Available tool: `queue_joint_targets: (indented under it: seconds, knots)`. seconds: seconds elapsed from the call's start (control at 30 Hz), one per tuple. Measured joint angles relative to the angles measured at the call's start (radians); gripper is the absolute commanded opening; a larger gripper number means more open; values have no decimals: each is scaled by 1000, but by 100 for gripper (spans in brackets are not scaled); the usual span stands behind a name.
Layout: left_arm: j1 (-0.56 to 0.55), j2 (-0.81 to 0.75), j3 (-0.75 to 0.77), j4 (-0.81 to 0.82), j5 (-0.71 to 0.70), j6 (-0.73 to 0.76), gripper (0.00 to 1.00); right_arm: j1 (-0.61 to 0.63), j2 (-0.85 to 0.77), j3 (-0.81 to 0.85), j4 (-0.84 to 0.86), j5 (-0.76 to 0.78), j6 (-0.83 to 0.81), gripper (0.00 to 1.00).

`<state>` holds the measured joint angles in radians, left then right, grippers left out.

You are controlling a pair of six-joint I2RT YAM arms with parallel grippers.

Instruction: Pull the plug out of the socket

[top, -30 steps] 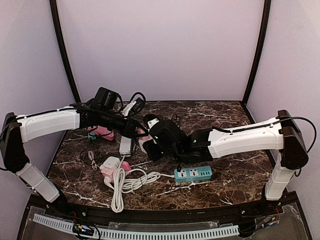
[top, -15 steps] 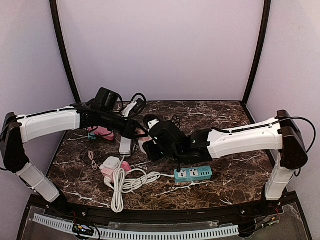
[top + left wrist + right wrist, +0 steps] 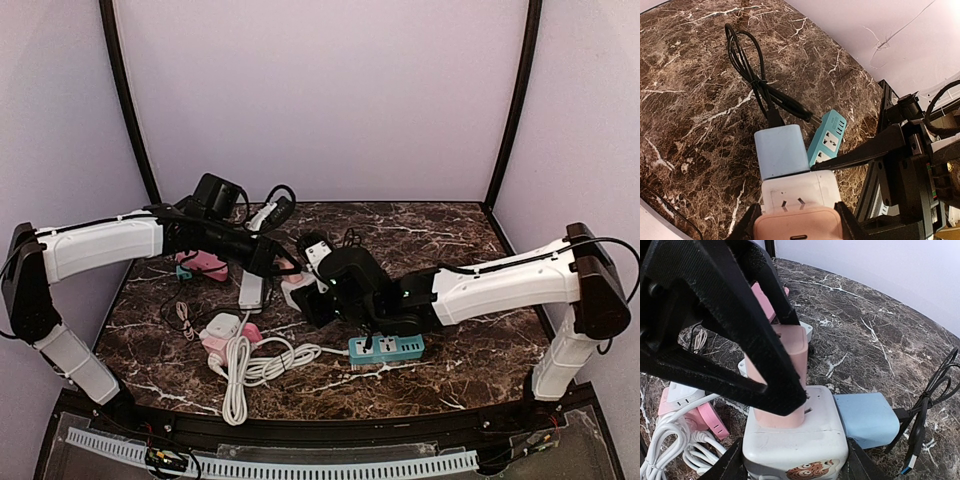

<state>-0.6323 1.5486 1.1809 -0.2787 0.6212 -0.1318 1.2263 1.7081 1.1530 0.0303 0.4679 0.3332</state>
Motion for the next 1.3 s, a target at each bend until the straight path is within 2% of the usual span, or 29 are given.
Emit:
queue_joint_targets:
  seconds: [0.37,1.3]
  knots:
    - [9,11,8,-6,19,-14,14,5,-1,-11,23,11,-29,0]
    - [6,7,10,-38,-84,53,12,-10,132,209,-222,29,114,0]
